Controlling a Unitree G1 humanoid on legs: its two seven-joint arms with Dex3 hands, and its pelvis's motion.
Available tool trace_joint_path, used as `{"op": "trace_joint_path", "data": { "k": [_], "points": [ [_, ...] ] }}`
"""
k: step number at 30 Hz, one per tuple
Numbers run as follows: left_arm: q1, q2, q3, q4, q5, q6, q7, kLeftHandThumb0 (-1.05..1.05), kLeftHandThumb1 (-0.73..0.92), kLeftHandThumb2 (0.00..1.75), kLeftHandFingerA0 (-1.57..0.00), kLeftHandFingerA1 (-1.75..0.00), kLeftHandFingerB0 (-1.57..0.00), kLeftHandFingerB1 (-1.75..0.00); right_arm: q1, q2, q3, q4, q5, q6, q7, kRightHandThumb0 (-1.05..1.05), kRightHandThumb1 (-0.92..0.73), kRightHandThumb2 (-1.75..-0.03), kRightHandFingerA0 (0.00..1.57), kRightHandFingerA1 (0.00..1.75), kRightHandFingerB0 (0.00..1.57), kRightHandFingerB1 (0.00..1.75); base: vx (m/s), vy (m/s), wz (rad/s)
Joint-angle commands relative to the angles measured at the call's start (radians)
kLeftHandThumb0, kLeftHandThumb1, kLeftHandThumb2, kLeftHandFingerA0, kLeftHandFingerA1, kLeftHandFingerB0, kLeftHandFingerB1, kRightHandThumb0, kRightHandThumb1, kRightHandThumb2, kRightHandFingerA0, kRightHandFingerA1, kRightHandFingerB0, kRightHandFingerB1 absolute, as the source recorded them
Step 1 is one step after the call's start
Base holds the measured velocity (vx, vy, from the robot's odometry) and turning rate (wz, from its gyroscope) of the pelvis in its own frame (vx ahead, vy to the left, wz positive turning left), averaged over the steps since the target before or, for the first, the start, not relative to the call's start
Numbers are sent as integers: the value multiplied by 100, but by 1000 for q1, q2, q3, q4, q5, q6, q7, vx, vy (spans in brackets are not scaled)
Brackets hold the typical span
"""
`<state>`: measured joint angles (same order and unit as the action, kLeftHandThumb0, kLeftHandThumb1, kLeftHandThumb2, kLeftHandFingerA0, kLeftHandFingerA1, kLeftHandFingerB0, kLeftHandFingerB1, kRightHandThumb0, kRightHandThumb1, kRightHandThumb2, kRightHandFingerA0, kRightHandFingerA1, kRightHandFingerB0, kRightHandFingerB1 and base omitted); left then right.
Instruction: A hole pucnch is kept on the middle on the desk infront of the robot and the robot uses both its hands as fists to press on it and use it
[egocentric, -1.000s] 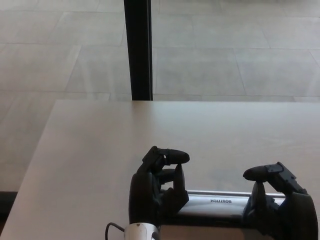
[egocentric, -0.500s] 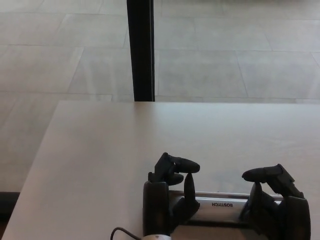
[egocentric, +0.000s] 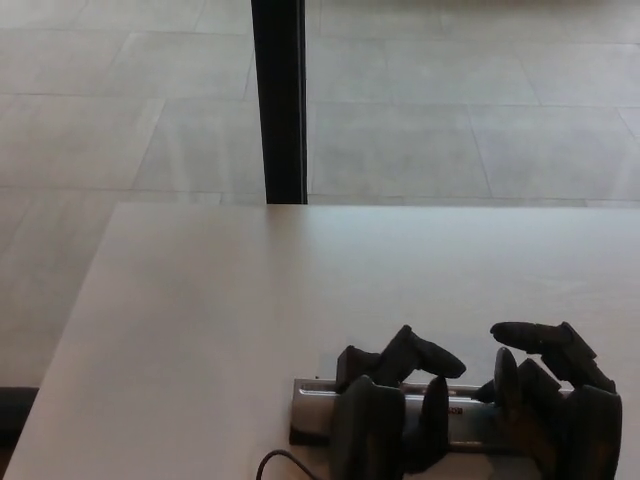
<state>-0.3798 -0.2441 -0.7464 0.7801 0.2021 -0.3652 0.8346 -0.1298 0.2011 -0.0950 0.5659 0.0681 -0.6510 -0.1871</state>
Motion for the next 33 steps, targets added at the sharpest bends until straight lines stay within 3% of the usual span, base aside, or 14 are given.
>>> {"op": "trace_joint_path", "data": {
  "k": [1,5,6,13,17,19,21,24,25,28,29,30,32,33],
  "points": [
    [51,-101,-58,154,203,-51,205,-26,73,92,-83,-175,-57,-158,56,-41,-27,234,-155,-57,-211,-53,-65,-65,91,156,82,146,0,0,0],
    [60,-119,-40,156,199,-73,233,-27,73,96,-88,-175,-58,-160,56,-68,-3,231,-237,-95,-255,-48,-70,-65,92,150,80,134,0,0,0],
    [61,-126,-24,151,190,-87,242,-26,72,96,-87,-175,-66,-150,54,-99,20,233,-310,-129,-297,-45,-73,-66,88,163,79,148,0,0,0],
    [64,-111,9,108,197,-116,244,-25,72,98,-89,-175,-64,-160,52,-137,32,206,-331,-197,-271,-50,-76,-77,90,174,76,157,0,0,0],
    [60,-81,141,-79,35,-132,21,-28,78,99,-88,-175,-58,-168,35,-130,29,50,-269,-112,-186,-45,-74,-86,102,175,69,166,0,0,0],
    [63,-97,244,-334,-272,29,-253,-28,85,92,-89,-175,-52,-171,27,-153,51,-89,-133,25,-16,-38,-73,-86,96,175,73,154,0,0,0],
    [47,-84,268,-414,-325,135,-299,-27,88,93,-88,-175,-49,-175,23,-171,55,-137,-102,82,27,-37,-73,-86,95,175,72,151,0,0,0],
    [-32,-4,343,-626,-490,431,-398,-25,89,88,-84,-175,-43,-166,-2,-236,50,-283,-39,214,101,-30,-73,-88,91,175,70,147,0,0,0],
    [-94,59,405,-741,-608,602,-423,-24,84,92,-85,-175,-44,-162,-19,-287,44,-381,32,312,159,-29,-72,-91,94,175,71,144,0,0,0],
    [-145,118,477,-821,-747,728,-436,-22,77,92,-86,-175,-49,-153,-34,-330,23,-458,72,378,175,-30,-70,-89,98,175,72,141,0,0,0],
    [-163,138,501,-837,-791,750,-437,-19,76,92,-90,-175,-61,-143,-40,-351,13,-490,100,408,183,-28,-68,-91,98,175,66,149,0,0,0],
    [-192,175,538,-865,-858,784,-437,-16,73,93,-111,-174,-68,-129,-51,-393,-6,-542,146,462,197,-29,-67,-92,96,175,74,139,0,0,0],
    [-220,226,583,-909,-943,830,-425,-19,77,88,-110,-175,-67,-128,-62,-452,-35,-609,200,539,207,-29,-67,-91,96,175,75,137,0,0,0],
    [-230,257,600,-929,-985,845,-433,-22,80,86,-86,-175,-63,-143,-61,-484,-55,-651,240,584,202,-28,-66,-95,97,175,76,135,0,0,0]
  ]
}}
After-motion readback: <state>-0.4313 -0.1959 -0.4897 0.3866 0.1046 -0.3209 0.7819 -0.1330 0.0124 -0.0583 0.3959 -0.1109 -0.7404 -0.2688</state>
